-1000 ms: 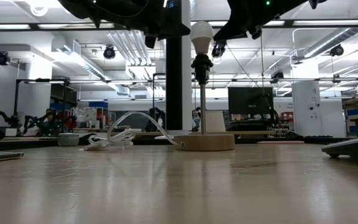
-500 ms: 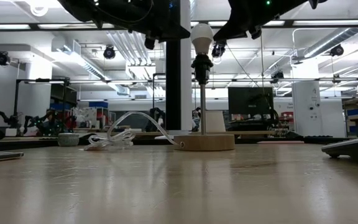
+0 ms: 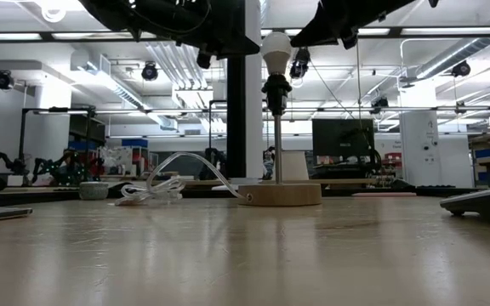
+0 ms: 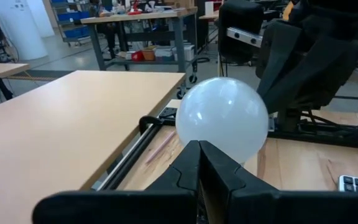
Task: Screw lightbulb
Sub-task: Insert the lightbulb into the lamp
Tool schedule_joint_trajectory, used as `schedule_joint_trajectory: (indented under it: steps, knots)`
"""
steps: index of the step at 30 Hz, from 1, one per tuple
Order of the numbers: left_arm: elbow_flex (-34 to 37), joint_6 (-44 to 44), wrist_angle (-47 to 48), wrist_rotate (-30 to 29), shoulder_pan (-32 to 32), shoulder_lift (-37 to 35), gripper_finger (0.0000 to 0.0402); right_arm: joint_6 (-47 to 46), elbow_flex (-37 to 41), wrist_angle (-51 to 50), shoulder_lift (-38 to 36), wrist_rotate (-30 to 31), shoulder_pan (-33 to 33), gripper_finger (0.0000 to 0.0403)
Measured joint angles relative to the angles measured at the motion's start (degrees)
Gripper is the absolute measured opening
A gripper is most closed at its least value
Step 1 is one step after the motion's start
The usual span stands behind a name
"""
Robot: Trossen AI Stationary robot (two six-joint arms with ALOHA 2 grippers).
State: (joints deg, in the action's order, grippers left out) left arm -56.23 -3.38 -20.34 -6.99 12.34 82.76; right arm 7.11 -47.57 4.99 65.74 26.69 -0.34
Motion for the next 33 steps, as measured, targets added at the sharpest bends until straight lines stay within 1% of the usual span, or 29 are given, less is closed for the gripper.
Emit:
schedule_joint_trajectory:
  steps: [5,8,11,13,16,21,25,28,33]
  knots:
    - [0.0,0.7,1.2,0.0,-0.2,-1.5,0.0000,-0.6,0.0,-0.8,-0.3,0.2,0.0,0.0000]
    - [0.0,1.0,4.0,0.1,-0.6,-2.6,0.0000,-1.0,0.0,-2.0,-0.5,0.5,0.0,0.0000]
    - [0.0,0.8,5.7,0.6,-1.1,-3.5,0.0000,-1.0,0.0,-3.2,-0.5,3.0,0.0,0.0000]
    - [0.0,-0.1,6.4,2.1,-1.4,-3.9,0.0000,-0.3,0.0,-3.5,-0.5,5.0,-0.2,0.0000]
    - [0.0,-0.2,6.4,2.6,-1.5,-3.8,0.0000,0.5,0.0,-3.1,-0.5,5.1,-1.5,0.0000]
    - [0.0,-0.3,5.6,2.4,-1.4,-3.1,0.0000,0.4,0.0,-2.9,-0.5,1.9,-3.8,0.0000]
    - [0.0,-0.4,4.2,1.4,-1.4,-2.6,0.0000,0.8,0.0,-2.2,-0.4,0.7,-3.8,0.0000]
    - [-0.1,-0.7,2.1,1.3,-1.4,-1.9,0.0000,0.8,0.0,-1.6,-0.4,-2.3,-3.8,0.0000]
    - [-0.1,-0.7,2.0,1.1,-1.4,-0.5,0.0000,0.5,0.0,-1.5,-0.4,-2.8,-3.7,0.0000]
